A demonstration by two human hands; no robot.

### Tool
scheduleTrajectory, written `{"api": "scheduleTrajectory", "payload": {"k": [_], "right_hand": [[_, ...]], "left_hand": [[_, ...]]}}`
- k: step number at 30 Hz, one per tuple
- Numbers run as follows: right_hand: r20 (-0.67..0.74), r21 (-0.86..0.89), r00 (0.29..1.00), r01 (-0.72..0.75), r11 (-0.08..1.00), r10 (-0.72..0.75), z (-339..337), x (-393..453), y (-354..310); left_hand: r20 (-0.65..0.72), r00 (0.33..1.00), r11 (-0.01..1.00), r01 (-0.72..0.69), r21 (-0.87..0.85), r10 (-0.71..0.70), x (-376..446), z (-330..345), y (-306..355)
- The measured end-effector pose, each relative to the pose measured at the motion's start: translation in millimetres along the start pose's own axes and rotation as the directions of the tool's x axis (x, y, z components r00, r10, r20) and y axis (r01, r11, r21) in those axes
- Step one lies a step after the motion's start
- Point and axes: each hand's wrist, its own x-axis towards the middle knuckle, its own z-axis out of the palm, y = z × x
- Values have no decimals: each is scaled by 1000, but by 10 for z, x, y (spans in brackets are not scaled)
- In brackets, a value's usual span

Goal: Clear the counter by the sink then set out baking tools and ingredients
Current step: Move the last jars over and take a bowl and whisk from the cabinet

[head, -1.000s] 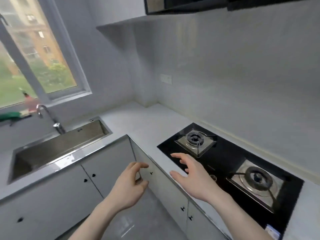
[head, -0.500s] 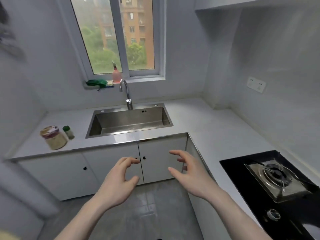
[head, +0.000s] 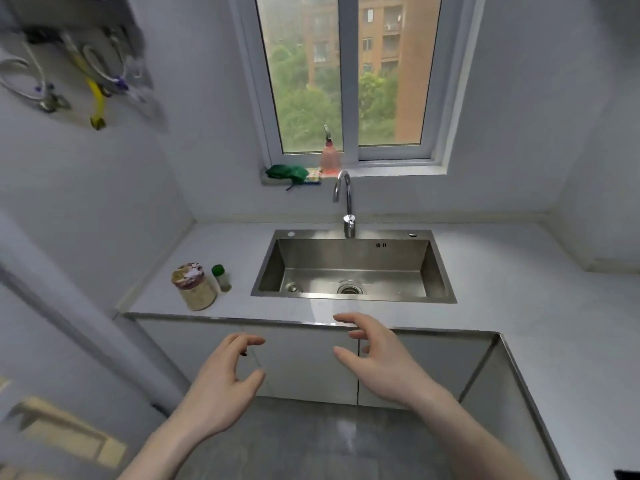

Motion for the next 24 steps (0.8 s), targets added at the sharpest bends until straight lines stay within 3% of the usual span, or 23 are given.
{"api": "scheduleTrajectory", "payload": {"k": [8, 14, 20, 24], "right_hand": [[234, -18, 971, 50, 999, -44, 736, 1297, -327], [217, -73, 976, -8, 997, 23, 1171, 2078, -409], [181, -91, 981, -58, 994, 73, 1671, 2844, -590], [170, -75, 978, -108, 991, 119, 1998, 3309, -684]], "left_hand": [[-132, 965, 974, 225, -25, -226, 483, -601, -1039], [-137, 962, 971, 237, -8, -236, 1307, -997, -1638], [-57, 981, 980, 191, 51, -188, 2267, -1406, -2211], [10, 967, 963, 251, 101, -254, 2864, -1524, -2569]]}}
